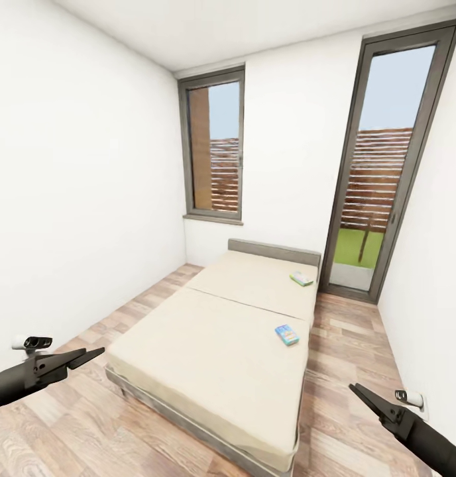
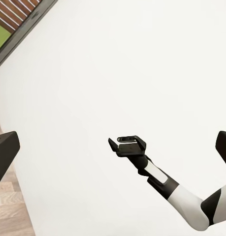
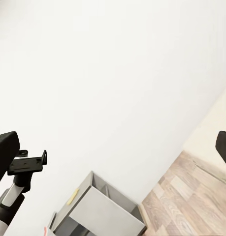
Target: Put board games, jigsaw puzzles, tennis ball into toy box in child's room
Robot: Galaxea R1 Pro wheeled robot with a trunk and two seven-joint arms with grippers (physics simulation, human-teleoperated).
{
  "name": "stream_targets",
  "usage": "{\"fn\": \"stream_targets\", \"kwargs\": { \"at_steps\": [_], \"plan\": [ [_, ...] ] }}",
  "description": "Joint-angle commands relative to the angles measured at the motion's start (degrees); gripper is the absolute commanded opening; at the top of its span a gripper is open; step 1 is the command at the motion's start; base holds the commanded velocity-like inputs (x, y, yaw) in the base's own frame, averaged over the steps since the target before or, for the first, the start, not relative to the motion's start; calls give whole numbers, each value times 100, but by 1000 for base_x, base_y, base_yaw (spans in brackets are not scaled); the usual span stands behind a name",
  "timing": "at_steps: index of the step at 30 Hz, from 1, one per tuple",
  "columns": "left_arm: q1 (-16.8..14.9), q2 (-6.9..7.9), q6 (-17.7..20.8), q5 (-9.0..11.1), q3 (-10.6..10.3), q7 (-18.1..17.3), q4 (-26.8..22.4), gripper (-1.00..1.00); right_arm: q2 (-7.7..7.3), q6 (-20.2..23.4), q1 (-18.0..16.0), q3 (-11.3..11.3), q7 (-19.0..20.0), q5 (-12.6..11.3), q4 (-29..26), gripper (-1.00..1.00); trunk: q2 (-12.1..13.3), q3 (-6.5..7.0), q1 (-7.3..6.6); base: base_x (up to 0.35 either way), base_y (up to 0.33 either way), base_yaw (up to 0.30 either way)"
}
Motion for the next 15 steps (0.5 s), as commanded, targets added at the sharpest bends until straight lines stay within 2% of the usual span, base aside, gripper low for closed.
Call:
{"fn": "stream_targets", "kwargs": {
  "at_steps": [1,6,15],
  "plan": [
    [-2,1,62,-6,-1,-23,-1,100,-2,46,3,2,-7,-42,-1,100,-3,-8,3,82,-228,-1],
    [-2,1,61,-6,-1,-23,-1,100,-2,47,3,2,-94,-47,3,100,-3,-41,3,53,-125,0],
    [-2,1,60,-6,-1,-23,-1,100,1,43,3,13,-534,-60,7,100,-3,-55,3,10,-23,0]
  ]
}}
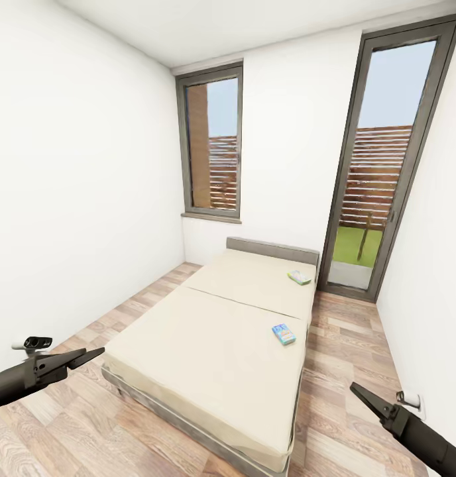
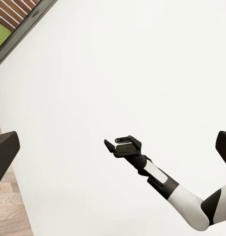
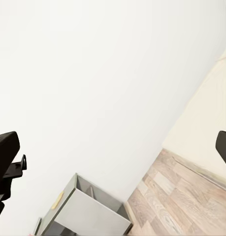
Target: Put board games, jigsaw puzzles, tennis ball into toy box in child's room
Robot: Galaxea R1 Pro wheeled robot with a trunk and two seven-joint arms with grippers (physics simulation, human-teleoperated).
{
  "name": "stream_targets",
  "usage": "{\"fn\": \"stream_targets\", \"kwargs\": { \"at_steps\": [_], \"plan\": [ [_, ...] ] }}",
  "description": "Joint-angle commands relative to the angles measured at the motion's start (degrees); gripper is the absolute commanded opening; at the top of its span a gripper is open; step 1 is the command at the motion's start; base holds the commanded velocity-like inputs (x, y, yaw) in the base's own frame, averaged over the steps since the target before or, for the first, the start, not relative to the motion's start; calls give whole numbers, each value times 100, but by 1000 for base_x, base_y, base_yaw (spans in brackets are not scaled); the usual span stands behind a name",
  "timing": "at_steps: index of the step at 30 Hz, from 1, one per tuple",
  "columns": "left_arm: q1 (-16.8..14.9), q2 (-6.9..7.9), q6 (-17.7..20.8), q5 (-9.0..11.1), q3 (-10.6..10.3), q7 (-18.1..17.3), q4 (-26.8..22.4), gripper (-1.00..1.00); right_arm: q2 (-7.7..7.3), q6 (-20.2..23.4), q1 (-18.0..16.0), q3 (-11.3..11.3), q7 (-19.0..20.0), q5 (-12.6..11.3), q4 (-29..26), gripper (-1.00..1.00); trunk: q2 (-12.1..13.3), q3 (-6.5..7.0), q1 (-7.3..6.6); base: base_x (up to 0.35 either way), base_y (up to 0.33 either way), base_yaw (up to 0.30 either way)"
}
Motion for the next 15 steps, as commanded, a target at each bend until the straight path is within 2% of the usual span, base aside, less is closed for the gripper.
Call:
{"fn": "stream_targets", "kwargs": {
  "at_steps": [1,10,15],
  "plan": [
    [-1,1,60,-4,-1,-23,1,100,-3,42,3,8,-70,-40,-5,100,-3,-1,2,2,-4,0],
    [-1,1,60,-4,-1,-23,1,100,-4,47,3,17,-183,-47,-9,100,-3,-2,2,1,-2,0],
    [-1,1,60,-4,-1,-23,1,100,-1,49,3,26,-206,-31,-48,100,-3,-2,2,70,-94,0]
  ]
}}
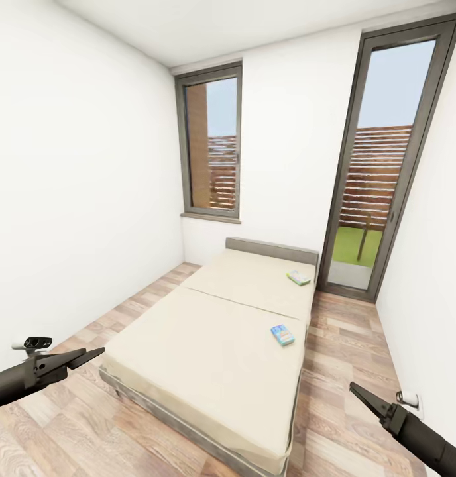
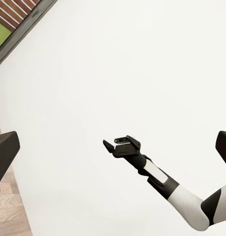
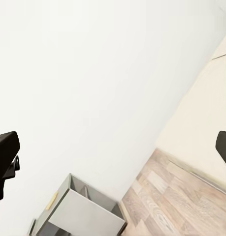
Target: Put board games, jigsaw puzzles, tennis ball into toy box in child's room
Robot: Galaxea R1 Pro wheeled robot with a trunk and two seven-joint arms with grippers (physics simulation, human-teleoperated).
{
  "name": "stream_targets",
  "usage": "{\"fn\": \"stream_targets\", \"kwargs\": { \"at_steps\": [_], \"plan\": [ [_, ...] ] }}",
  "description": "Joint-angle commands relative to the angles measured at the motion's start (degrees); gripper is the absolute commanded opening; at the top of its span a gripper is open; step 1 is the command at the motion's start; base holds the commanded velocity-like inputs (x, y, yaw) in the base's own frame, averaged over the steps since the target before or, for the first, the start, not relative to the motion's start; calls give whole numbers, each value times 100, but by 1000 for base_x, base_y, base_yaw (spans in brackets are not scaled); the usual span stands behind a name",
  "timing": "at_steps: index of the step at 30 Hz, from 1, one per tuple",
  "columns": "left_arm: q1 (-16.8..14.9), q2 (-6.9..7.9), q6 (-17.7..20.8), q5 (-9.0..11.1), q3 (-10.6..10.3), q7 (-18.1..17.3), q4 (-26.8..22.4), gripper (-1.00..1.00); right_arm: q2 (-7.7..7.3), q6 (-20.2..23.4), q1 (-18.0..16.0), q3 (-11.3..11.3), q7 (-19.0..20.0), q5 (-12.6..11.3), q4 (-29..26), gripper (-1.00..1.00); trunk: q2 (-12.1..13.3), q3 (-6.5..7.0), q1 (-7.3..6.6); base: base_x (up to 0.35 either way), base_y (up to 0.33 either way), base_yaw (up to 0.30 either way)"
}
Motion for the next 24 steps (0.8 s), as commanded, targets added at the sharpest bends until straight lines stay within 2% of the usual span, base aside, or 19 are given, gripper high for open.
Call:
{"fn": "stream_targets", "kwargs": {
  "at_steps": [1,9,24],
  "plan": [
    [-1,1,64,-5,-1,-23,-1,100,0,42,3,3,-9,-36,-14,100,-3,-1,3,130,-180,0],
    [-1,1,65,-5,-1,-23,-1,100,3,48,3,13,-23,-32,-58,100,-3,-1,3,81,-101,83],
    [-1,-7,66,-5,-1,-23,-1,100,3,50,3,16,-49,-31,-70,100,-3,-1,3,36,-8,266]
  ]
}}
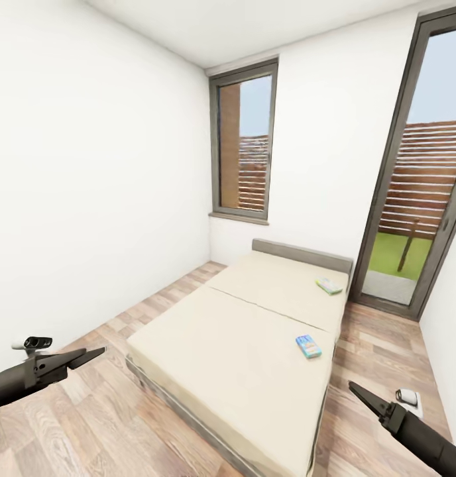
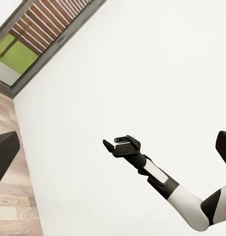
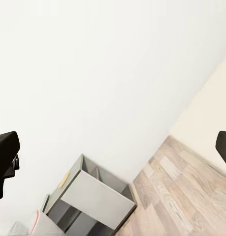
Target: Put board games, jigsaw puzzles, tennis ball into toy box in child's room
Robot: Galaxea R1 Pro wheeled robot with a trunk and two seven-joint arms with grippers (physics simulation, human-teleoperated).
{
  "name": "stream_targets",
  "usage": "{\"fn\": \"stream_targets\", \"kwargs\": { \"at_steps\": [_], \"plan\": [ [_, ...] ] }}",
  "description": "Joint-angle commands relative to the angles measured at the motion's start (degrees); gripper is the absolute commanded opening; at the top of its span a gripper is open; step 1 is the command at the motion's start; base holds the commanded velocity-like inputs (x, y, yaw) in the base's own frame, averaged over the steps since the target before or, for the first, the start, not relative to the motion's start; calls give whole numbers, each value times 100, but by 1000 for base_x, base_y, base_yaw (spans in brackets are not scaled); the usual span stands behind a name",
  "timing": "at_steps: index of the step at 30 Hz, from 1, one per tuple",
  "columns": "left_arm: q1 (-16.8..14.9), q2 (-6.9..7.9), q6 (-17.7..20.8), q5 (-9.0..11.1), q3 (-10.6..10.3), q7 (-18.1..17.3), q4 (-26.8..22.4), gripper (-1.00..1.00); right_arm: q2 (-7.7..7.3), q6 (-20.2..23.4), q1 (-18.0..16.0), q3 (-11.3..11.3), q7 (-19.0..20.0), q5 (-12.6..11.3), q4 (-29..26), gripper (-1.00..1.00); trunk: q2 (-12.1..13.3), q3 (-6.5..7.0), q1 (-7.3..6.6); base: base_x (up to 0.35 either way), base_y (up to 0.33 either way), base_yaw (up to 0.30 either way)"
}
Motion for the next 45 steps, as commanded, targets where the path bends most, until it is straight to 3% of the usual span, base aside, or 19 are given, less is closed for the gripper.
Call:
{"fn": "stream_targets", "kwargs": {
  "at_steps": [1,30,45],
  "plan": [
    [-3,0,61,-7,-3,-24,2,100,-2,43,5,-1,-7,-39,-4,100,-2,0,2,6,0,285],
    [-3,2,63,-7,-3,-24,2,100,-2,42,5,-1,-12,-39,-4,100,-2,0,2,1,-2,287],
    [-3,7,63,-7,-3,-24,2,100,-2,43,5,-1,-14,-39,-4,100,-2,0,2,-1,-128,287]
  ]
}}
